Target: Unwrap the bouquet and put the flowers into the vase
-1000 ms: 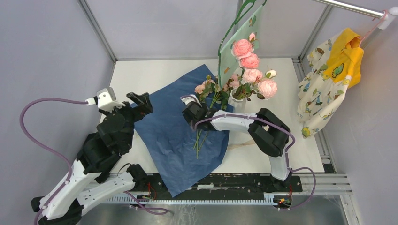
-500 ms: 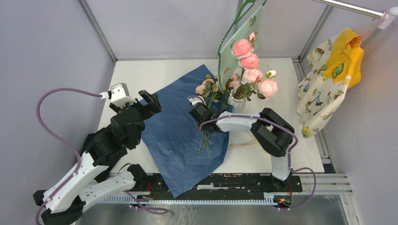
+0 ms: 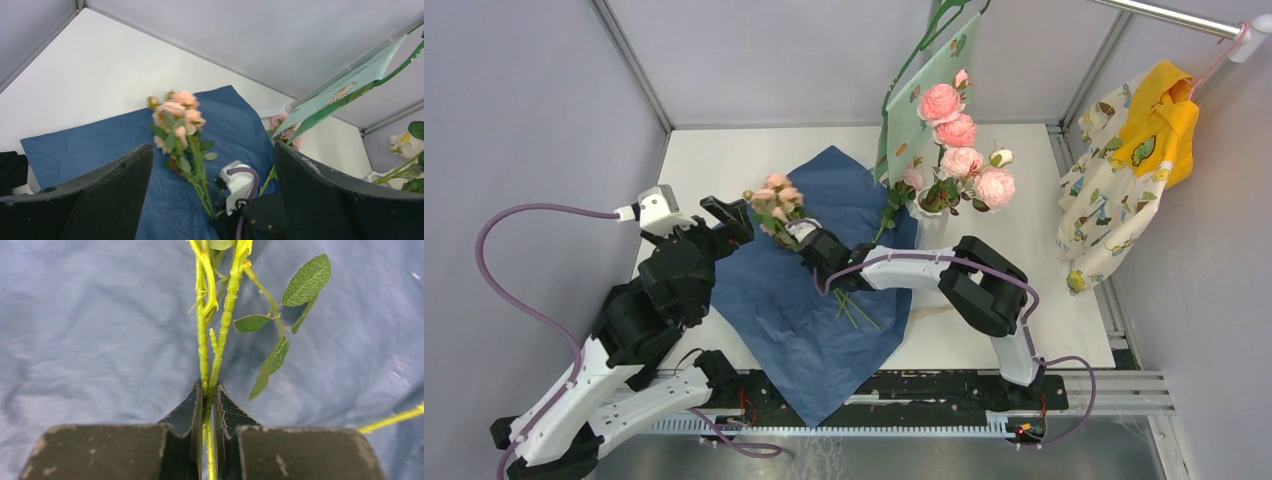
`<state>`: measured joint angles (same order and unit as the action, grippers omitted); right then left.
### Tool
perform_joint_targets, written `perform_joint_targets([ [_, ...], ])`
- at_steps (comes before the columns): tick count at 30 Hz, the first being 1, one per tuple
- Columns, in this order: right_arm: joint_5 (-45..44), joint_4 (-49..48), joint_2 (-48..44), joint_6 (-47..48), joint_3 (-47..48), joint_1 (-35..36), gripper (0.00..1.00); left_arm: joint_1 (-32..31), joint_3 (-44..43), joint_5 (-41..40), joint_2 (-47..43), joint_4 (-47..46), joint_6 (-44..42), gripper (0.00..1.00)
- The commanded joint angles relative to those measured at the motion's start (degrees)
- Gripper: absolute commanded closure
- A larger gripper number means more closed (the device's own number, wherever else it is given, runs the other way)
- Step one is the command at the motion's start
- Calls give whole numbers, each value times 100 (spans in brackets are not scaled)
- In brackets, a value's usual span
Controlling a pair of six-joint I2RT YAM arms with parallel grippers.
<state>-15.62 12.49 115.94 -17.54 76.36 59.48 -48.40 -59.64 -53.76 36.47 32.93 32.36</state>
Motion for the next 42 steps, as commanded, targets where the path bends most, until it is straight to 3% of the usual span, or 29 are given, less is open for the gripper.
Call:
perform_joint_targets([
  [1,447,-139,29,233,617,401,98,-8,-102,-271,-34,4,339,5],
  [4,624,-118,124,313,940,593,98,-12,-118,-293,-53,32,350,5],
  [6,752,-33,188,322,1113,635,92,-11,-112,-290,-69,37,350,5],
  [10,107,134,-100,289,857,634,41,-14,-135,-274,-38,93,356,5],
  [12,-278,82,-431,259,497,629,29,-7,-145,-252,-12,103,351,6],
  [19,-847,-156,-1479,-263,-914,501,36,-13,-186,-141,104,106,367,5],
  [25,-822,-346,-1539,-619,-1474,80,48,-11,-156,-31,243,53,381,5],
  [42,-719,101,-317,-1718,-70,-367,51,-7,-86,128,1,39,341,5],
])
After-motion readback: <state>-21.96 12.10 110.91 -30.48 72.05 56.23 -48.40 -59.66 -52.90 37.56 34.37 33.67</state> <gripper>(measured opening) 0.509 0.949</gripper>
